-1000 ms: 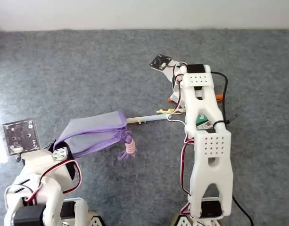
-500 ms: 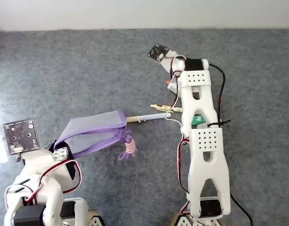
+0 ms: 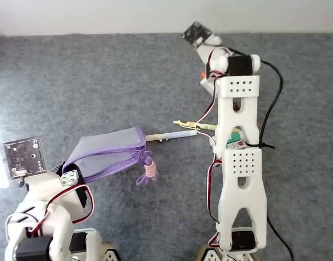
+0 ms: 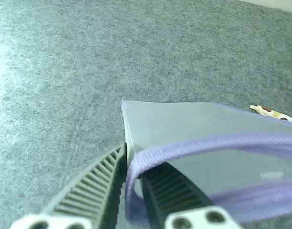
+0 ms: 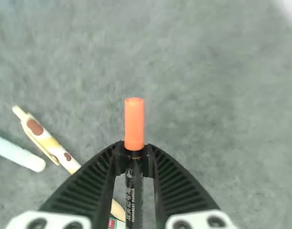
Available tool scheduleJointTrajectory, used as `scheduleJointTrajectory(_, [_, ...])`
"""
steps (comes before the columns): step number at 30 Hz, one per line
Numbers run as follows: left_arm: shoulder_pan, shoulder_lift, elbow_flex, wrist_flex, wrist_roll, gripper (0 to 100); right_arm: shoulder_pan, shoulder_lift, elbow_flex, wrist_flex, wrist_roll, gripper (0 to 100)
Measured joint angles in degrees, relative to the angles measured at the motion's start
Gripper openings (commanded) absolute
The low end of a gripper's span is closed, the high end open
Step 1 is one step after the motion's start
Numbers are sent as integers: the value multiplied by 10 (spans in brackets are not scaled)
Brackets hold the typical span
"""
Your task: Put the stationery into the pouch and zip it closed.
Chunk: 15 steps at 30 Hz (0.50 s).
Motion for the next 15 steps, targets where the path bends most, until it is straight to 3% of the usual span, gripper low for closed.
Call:
scheduleJointTrajectory(7, [0, 0, 0, 0, 0, 13, -6, -128, 54, 1, -52, 8])
scheduleJointTrajectory(15, [0, 0, 3, 0, 0, 13, -26, -369, 352, 1, -166, 8])
